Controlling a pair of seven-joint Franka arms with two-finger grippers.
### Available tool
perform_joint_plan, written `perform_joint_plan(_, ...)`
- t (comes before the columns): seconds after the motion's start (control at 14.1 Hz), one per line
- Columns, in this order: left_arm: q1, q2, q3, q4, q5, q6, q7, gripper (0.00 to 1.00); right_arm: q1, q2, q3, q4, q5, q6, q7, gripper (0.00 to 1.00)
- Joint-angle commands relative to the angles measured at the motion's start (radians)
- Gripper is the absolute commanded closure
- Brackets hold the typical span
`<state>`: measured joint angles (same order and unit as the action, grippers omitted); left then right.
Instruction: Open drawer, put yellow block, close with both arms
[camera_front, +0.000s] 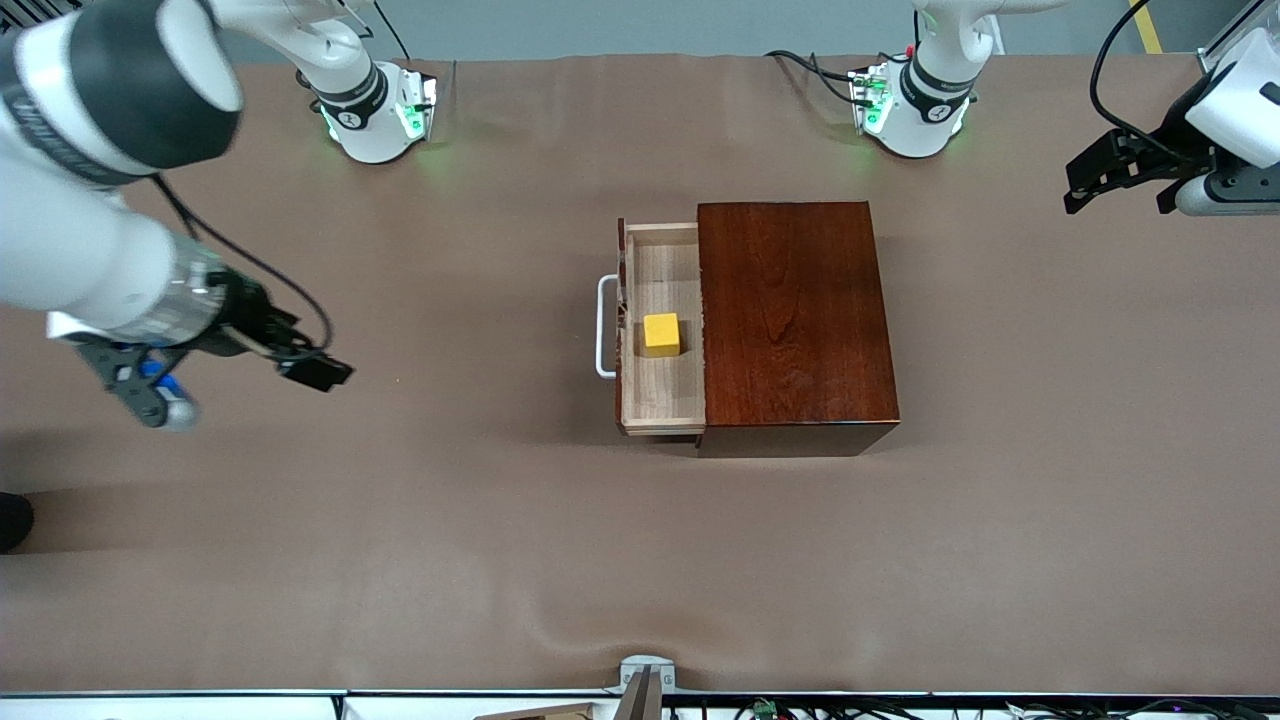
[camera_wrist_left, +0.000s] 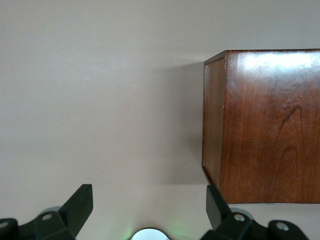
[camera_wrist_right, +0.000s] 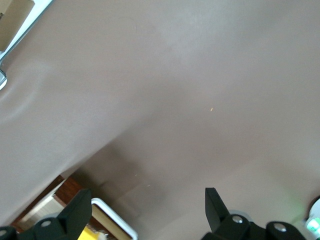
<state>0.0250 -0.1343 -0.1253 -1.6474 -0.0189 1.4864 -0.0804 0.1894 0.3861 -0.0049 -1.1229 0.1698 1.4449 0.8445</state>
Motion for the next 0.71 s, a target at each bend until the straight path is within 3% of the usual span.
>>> perform_joint_plan(0.0,0.006,-0.002,-0.004,0.017,-0.019,-0.012,0.022,0.00,-0.066,-0.027,0.017,-0.005,-0.015,-0.044,-0.187,0.00)
perform_joint_plan(0.35,0.006,-0.007,-0.004,0.018,-0.019,-0.014,0.024,0.00,-0.180,-0.050,0.013,-0.005,-0.050,-0.089,-0.503,0.00)
perform_joint_plan(0.64,0.006,-0.007,-0.004,0.017,-0.019,-0.014,0.024,0.00,-0.240,-0.099,0.014,-0.006,-0.131,-0.092,-0.734,0.00)
